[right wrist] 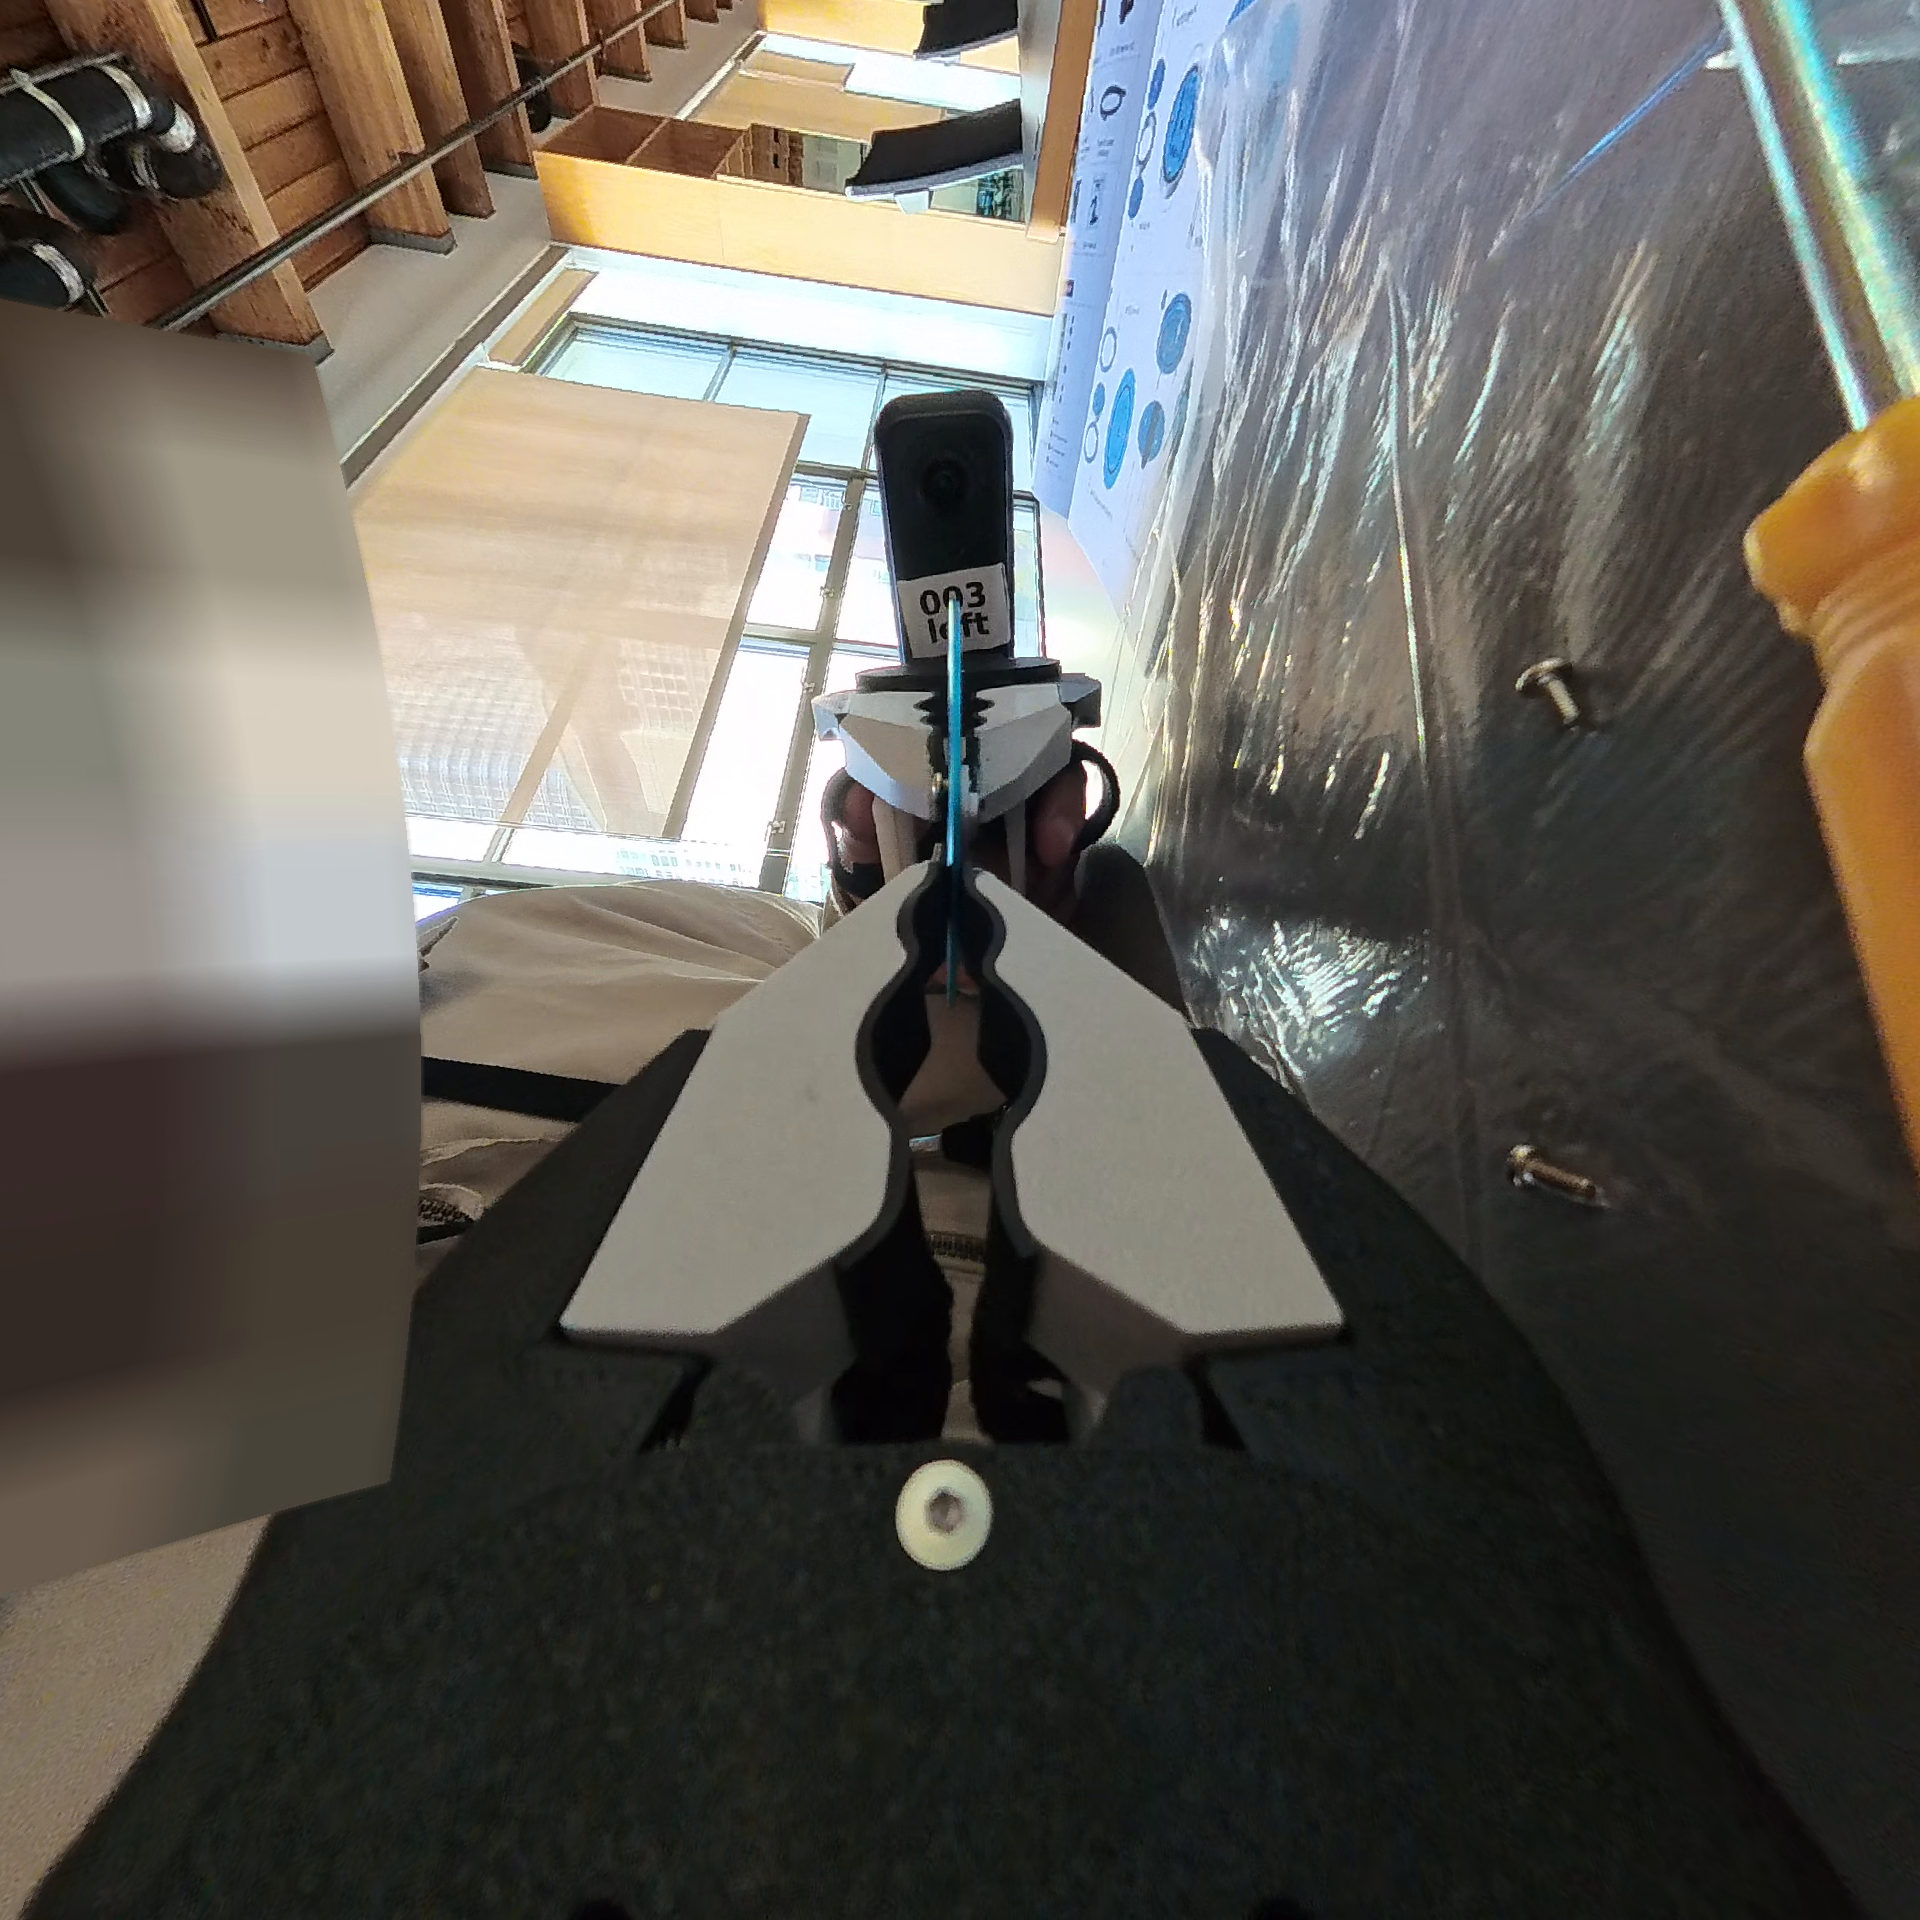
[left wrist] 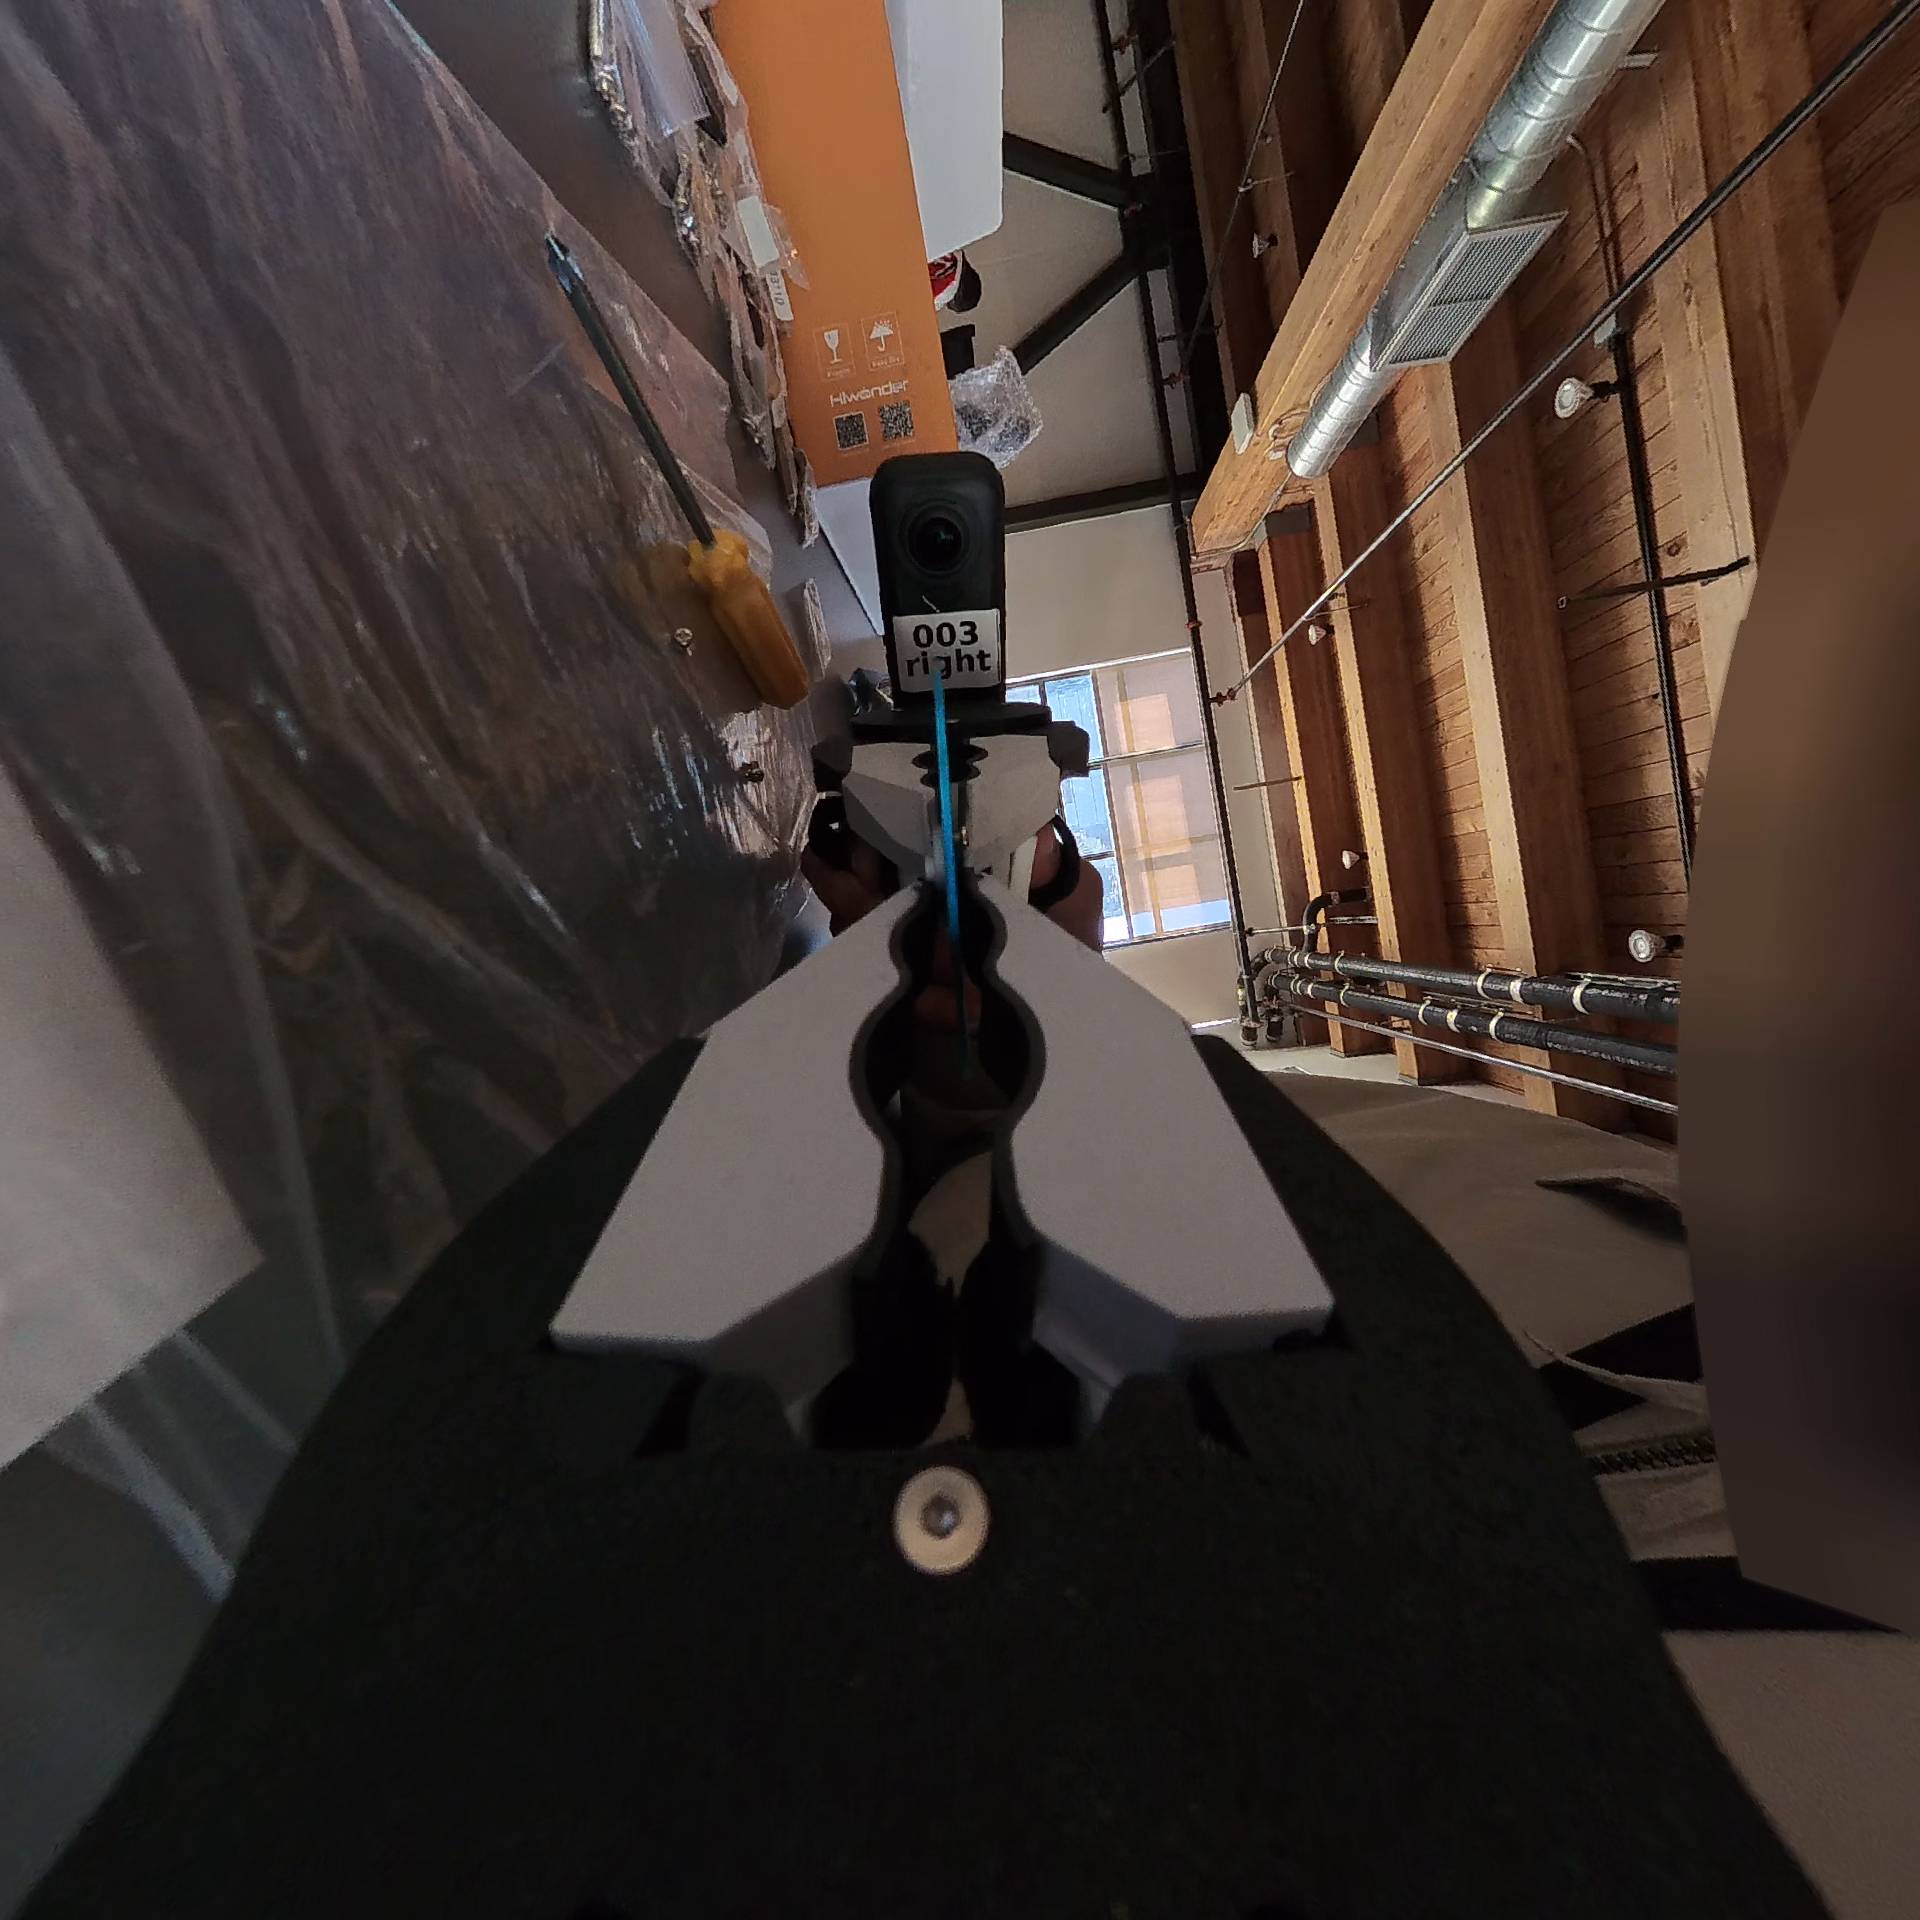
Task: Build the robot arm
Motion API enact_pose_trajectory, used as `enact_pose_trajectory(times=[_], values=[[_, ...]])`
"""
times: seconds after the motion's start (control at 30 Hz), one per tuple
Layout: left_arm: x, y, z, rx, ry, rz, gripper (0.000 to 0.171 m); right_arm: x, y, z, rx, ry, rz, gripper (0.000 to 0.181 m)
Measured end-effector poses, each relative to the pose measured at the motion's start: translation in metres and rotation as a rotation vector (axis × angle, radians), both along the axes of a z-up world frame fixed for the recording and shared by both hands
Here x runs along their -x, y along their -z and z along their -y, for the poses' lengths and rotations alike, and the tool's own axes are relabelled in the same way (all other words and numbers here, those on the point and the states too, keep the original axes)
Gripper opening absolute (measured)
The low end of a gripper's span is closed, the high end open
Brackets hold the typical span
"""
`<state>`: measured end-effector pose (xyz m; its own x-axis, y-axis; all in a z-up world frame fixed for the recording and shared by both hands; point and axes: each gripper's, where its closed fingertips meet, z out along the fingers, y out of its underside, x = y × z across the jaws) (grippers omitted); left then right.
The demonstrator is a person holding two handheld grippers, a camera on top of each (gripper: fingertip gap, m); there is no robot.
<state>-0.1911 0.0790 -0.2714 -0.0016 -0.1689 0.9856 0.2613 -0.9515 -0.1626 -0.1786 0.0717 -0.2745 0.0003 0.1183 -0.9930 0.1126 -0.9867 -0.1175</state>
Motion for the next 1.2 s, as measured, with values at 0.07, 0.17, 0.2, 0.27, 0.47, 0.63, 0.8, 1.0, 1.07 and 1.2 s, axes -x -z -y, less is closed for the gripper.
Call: enact_pose_trajectory(times=[0.07,0.17,0.2,0.27,0.47,0.63,0.8,1.0,1.07,1.2], values=[[0.000,0.000,0.000,0.000,0.000,0.001,0.003,0.000,0.000,0.000,0.002,0.002,-0.002,0.000],[0.001,-0.001,-0.002,-0.006,-0.018,0.001,0.004,0.001,-0.001,-0.002,-0.019,0.018,-0.001,0.000],[0.002,-0.002,-0.003,-0.013,-0.028,0.005,0.004,0.002,-0.002,-0.003,-0.036,0.032,-0.008,0.000],[0.005,-0.003,-0.005,-0.011,-0.051,0.011,0.004,0.004,0.000,-0.005,-0.059,0.053,0.013,0.012],[0.001,-0.004,-0.002,-0.022,-0.047,0.004,0.004,0.017,-0.003,-0.003,-0.051,0.047,-0.021,0.012],[0.000,0.000,-0.001,0.005,-0.048,-0.001,0.004,0.018,0.001,-0.003,0.000,0.039,-0.014,0.004],[-0.001,0.000,0.000,0.004,-0.013,-0.002,0.004,0.017,0.002,0.000,0.037,0.013,-0.017,0.004],[-0.002,0.000,0.000,-0.005,0.026,-0.014,0.004,0.017,0.002,-0.001,0.052,-0.008,-0.015,0.004],[-0.002,0.001,-0.001,-0.003,0.033,-0.021,0.004,0.017,0.004,-0.002,0.052,-0.014,-0.005,0.004],[-0.003,0.003,-0.002,-0.003,0.040,-0.027,0.003,0.016,0.004,-0.003,0.045,-0.031,0.012,0.004]])
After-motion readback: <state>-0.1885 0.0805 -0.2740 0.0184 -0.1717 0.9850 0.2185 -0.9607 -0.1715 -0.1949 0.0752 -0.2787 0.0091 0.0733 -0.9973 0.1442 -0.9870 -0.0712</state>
